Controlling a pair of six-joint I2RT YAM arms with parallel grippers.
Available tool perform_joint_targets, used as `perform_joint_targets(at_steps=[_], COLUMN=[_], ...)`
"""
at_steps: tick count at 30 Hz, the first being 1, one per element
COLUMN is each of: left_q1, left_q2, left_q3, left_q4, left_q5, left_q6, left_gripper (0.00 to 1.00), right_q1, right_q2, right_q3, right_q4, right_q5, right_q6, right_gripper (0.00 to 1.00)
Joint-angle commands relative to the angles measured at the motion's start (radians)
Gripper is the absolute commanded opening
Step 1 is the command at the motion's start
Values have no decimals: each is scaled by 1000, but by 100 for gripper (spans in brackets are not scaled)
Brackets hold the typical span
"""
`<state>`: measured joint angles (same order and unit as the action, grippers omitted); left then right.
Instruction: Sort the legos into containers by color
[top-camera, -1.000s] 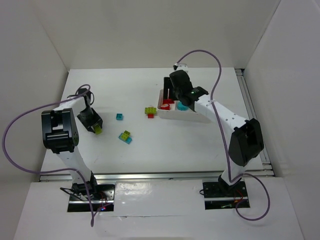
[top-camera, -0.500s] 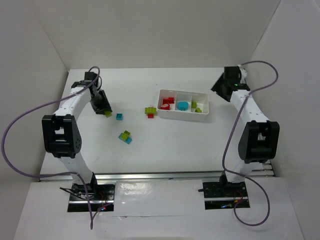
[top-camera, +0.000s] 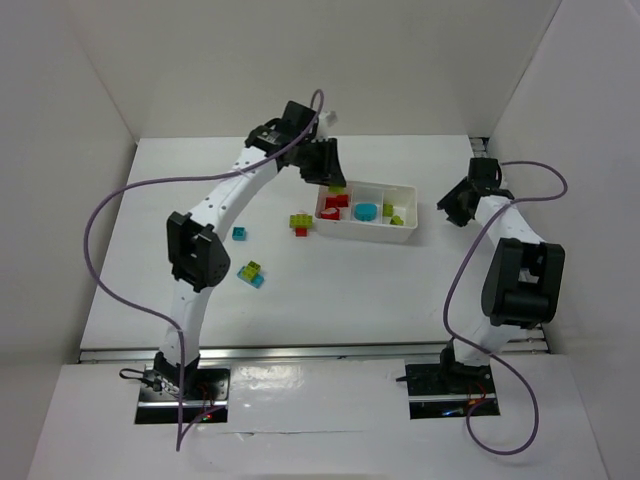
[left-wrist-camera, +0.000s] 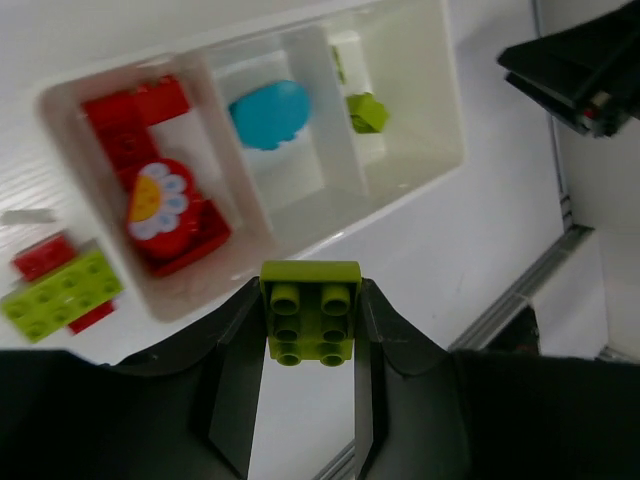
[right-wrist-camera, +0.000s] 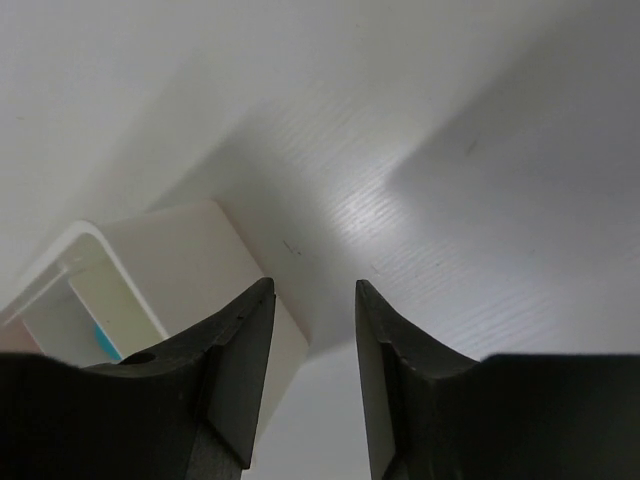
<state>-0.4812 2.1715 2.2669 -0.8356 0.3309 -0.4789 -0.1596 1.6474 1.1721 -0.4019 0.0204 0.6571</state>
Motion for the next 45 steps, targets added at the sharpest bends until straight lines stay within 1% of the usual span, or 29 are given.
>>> perform_joint_targets(at_steps=[1,3,4,7,10,12,15,17,20,24,25,26,29,33,36,37,38,40,41,42,44,45], left_q1=[-26,-37,-37,-56,-66,-76,-85,-94,-103,-138,-138,-149,-158,-168,-178,-189,-189,-198,-198,-198,-198,-198], left_q2=[94,106,106,117,139,139,139,148,171,241,258,293,336,390,433,433,445,455,455,455,455,446], left_q3=[137,152,142,112,112,123,123,123,123,135,146,158,195,204,229,229,229,229,229,229,229,229], left_q4=[-7,53,76,131,151,161,199,222,288,430,488,515,611,700,713,725,725,748,748,757,757,757], left_q5=[140,175,186,200,218,231,276,315,338,329,310,287,226,195,172,172,172,163,163,163,177,190], left_q6=[-39,-58,-78,-87,-96,-96,-105,-115,-156,-231,-245,-274,-300,-337,-355,-356,-368,-368,-368,-377,-368,-356], left_gripper=[0,0,0,0,0,0,0,0,0,0,0,0,0,0,0,3,21,35,47,67,77,90], right_q1=[-32,-32,-32,-3,9,9,9,20,20,20,20,20,20,20,20,20,20,20,20,20,20,20], right_q2=[-12,-1,12,22,-32,-125,-242,-270,-270,-314,-325,-339,-396,-455,-465,-465,-465,-465,-465,-465,-455,-445], right_q3=[-37,-46,-46,-46,-58,-86,-100,-100,-57,-57,-57,-57,-69,-80,-80,-80,-80,-80,-69,-69,-60,-51], right_q4=[70,87,87,75,55,55,89,75,3,-18,-31,-31,-51,-78,-106,-106,-106,-115,-115,-115,-115,-115], right_q5=[-89,-146,-146,-148,-77,-53,-80,-103,-94,-94,-80,-70,-59,-39,-14,-14,-14,-14,-14,-14,-14,-14], right_q6=[12,12,0,-10,-10,-10,-46,-77,-86,-86,-86,-86,-86,-97,-106,-106,-106,-116,-116,-116,-125,-125], right_gripper=[45,38,38,34,32,32,43,50,51,51,51,51,53,53,53,53,53,53,53,53,54,54])
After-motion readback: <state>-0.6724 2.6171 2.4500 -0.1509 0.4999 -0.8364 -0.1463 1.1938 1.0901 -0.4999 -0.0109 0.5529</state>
